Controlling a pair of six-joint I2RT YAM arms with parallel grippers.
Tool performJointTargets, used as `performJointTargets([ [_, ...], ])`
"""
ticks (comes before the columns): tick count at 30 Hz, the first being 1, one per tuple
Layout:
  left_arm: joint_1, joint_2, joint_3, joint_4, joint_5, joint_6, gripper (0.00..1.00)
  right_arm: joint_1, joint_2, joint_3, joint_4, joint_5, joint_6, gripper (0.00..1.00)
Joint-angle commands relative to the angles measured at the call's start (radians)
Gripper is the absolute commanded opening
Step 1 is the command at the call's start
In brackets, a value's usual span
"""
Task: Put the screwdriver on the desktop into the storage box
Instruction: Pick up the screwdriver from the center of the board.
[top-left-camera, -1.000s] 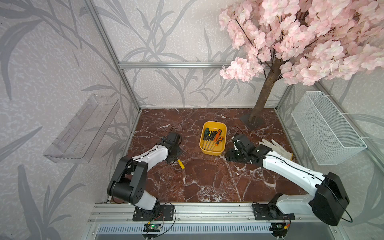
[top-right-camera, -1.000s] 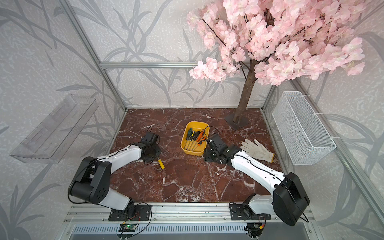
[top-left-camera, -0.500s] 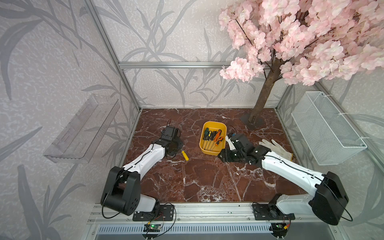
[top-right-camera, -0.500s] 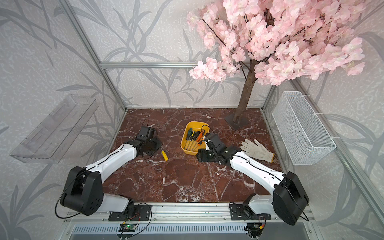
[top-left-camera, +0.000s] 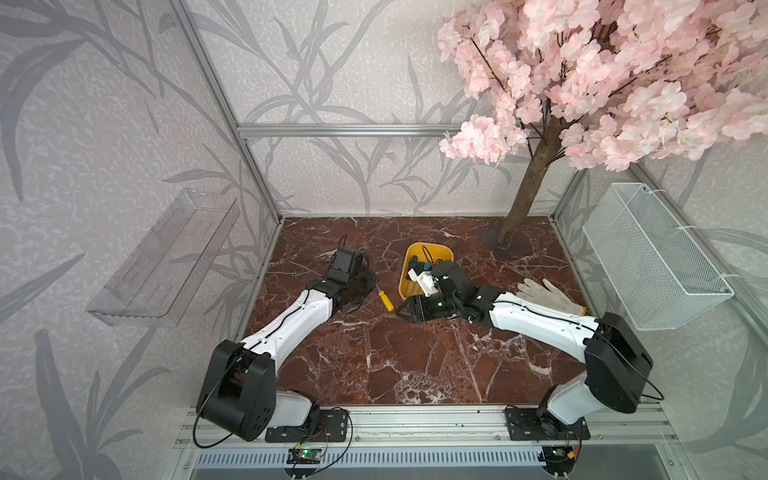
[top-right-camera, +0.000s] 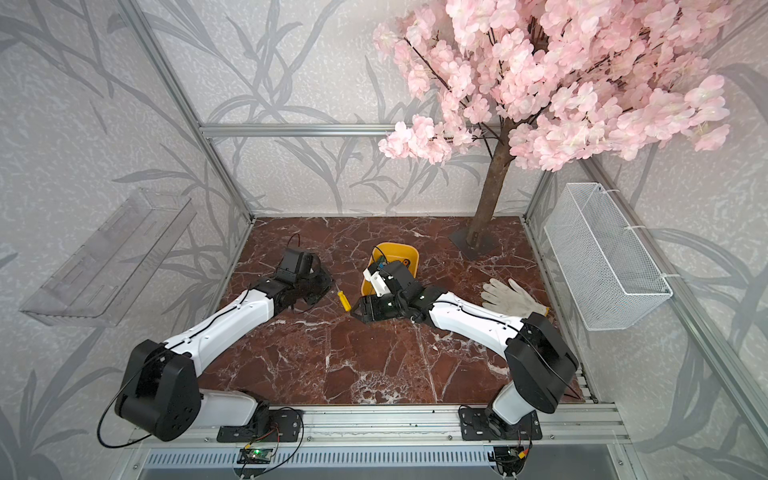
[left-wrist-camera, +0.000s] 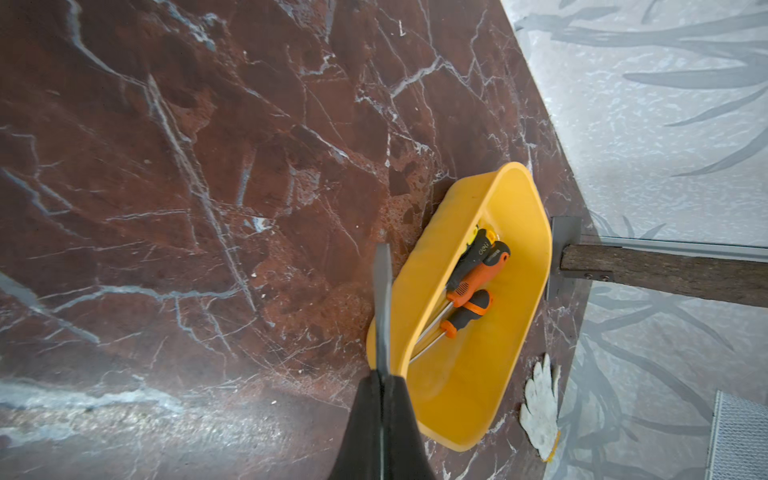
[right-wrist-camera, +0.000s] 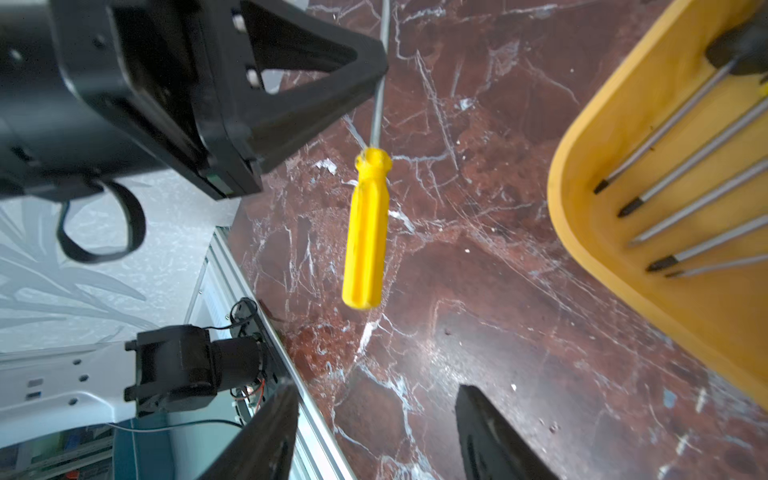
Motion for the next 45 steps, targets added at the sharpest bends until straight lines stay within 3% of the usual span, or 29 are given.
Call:
performJointTargets([
  [1, -0.015, -0.026, 0.009, 0.067, 0.017, -0.055, 0.00, 0.002, 0.038, 0.035, 0.084, -0.047, 0.041, 0.65],
  [8, -0.035, -0.033, -0.003, 0.105, 0.032, -0.086, 0.00, -0.003, 0.076, 0.060, 0.126, -0.067, 0.081, 0.62],
  [18, -0.049, -0.062, -0.037, 0.146, 0.055, -0.112, 0.00, -0.027, 0.095, 0.058, 0.175, -0.055, 0.140, 0.46],
  [28, -0.049, -0.072, -0.050, 0.178, 0.075, -0.096, 0.02, -0.042, 0.099, 0.075, 0.115, -0.046, 0.137, 0.06],
  [31, -0.049, -0.073, -0.025, 0.153, 0.063, -0.047, 0.25, -0.059, 0.089, 0.069, 0.085, -0.055, 0.122, 0.00],
  [37, -0.040, -0.091, 0.069, 0.096, 0.041, 0.167, 0.62, -0.108, 0.006, 0.081, -0.089, -0.066, 0.002, 0.00],
  [40, -0.040, -0.073, 0.147, 0.063, 0.054, 0.364, 0.75, -0.158, -0.052, 0.101, -0.229, -0.090, -0.066, 0.00],
  [45, -0.074, -0.021, 0.221, 0.043, 0.079, 0.687, 0.79, -0.257, -0.150, 0.121, -0.398, -0.182, -0.134, 0.00],
])
